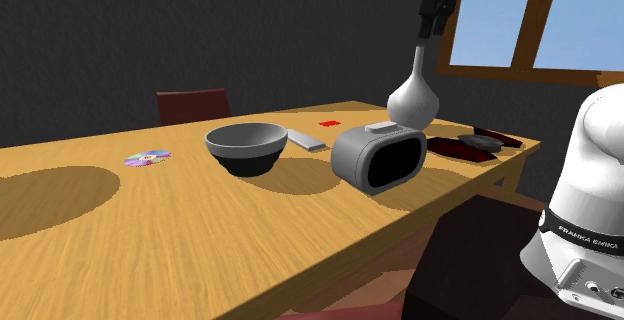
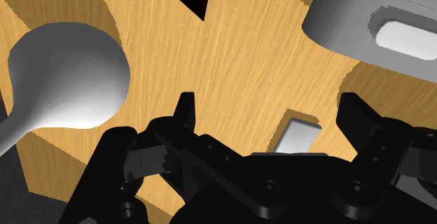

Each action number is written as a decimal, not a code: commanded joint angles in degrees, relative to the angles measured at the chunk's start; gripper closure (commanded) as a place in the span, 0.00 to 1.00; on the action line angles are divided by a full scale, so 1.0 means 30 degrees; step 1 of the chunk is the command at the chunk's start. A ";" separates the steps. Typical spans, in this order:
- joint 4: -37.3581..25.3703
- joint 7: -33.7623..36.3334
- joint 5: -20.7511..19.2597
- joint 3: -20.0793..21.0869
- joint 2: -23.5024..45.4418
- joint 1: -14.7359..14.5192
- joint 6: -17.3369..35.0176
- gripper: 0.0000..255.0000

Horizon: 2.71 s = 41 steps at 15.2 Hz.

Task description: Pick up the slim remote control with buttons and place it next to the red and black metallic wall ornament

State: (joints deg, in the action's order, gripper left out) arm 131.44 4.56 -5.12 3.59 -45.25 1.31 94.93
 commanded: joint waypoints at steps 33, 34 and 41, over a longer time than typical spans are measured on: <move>-1.3524 0.6428 0.0289 0.1207 2.3447 0.0270 0.6893 0.00; -1.4437 0.6543 0.0301 0.1175 2.4292 0.0220 0.6747 0.00; -1.4822 0.6699 0.0254 0.1097 2.5633 0.0156 0.7619 0.00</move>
State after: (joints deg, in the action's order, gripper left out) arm 86.70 24.59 -4.30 6.90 31.23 1.82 117.07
